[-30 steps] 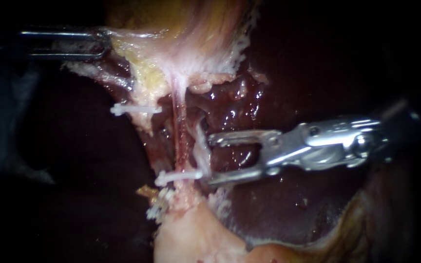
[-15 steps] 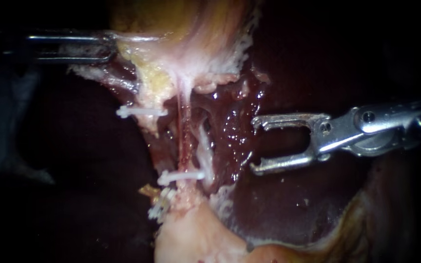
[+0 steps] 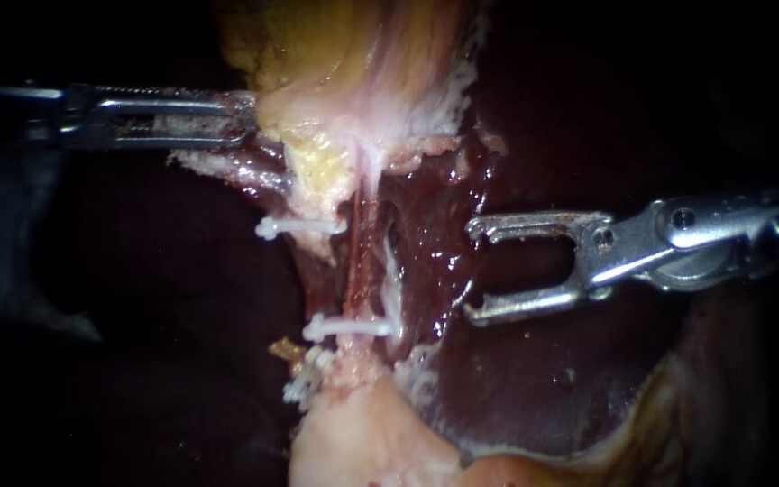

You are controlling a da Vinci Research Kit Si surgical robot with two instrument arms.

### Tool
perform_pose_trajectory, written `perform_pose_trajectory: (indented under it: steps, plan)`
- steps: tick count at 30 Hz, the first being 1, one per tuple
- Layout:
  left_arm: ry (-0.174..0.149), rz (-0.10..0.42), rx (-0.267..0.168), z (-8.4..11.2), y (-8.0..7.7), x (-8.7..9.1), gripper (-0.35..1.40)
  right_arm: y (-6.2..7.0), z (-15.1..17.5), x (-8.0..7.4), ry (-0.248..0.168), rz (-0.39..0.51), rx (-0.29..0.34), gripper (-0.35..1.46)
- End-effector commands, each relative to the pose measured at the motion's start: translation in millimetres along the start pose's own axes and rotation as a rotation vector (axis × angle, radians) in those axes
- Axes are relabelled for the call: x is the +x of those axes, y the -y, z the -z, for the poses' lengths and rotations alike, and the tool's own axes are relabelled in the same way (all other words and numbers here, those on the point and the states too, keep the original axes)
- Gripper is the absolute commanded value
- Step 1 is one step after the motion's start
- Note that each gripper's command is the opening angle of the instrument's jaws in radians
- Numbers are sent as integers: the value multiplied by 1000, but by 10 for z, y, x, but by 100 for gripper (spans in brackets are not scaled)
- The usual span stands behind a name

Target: Going back first clip right tube

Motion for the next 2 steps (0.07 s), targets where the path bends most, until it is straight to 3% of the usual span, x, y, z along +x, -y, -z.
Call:
perform_pose_trajectory:
  steps: [1,2]
  plan:
    - [1,0,-2,2,0,1,-35,1,-3,2,-1,-6,3,50]
    - [1,1,-3,3,0,2,-35,2,-5,2,-2,-30,8,50]
